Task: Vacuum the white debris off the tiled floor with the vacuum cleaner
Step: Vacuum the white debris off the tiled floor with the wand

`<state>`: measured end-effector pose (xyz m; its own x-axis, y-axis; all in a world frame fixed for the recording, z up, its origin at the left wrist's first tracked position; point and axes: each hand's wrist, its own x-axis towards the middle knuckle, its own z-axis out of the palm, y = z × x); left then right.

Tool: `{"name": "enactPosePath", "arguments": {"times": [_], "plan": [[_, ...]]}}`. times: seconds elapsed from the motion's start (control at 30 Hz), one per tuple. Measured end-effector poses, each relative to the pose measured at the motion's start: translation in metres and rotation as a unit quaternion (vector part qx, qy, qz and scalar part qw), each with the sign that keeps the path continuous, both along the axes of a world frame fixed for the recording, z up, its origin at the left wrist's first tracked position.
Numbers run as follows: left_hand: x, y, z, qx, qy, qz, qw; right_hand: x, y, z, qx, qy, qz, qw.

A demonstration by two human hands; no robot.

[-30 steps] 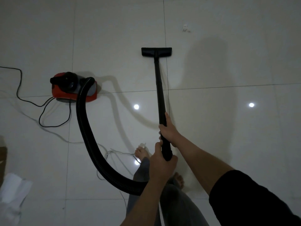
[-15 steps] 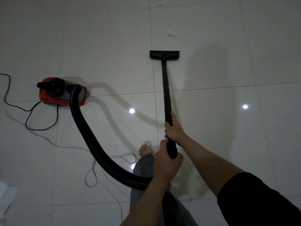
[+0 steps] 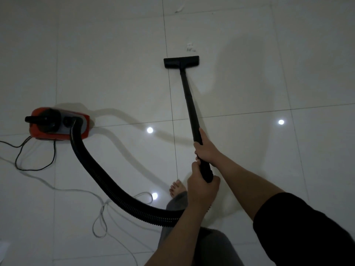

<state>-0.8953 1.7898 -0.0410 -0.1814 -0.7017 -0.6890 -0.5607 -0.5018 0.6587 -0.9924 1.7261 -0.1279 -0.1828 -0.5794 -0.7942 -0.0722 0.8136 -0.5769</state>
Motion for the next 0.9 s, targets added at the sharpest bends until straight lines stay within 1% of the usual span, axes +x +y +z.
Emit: {"name": "enactPosePath", "arguments": {"times": [0.23,0.37,0.5,0.7,0.9], "plan": [[-0.023,-0.059,-0.005,0.014,0.017,0.004,1.000,-0.025,-0.058,-0.002,0.000,-0.007,-0.006,1.000],[-0.044,-0.093,-0.006,0.004,0.030,0.009,1.000,-0.045,-0.092,-0.005,0.007,-0.020,-0.009,1.000],[-0.069,-0.127,-0.002,0.013,0.019,0.019,1.000,-0.069,-0.127,-0.003,0.009,-0.034,-0.001,0.999],[-0.106,-0.177,-0.006,0.003,-0.001,0.025,1.000,-0.106,-0.181,0.000,0.003,-0.025,0.037,0.999],[-0.124,-0.223,-0.017,0.008,-0.012,0.035,0.999,-0.128,-0.226,-0.009,0.008,-0.046,0.041,0.998]]}}
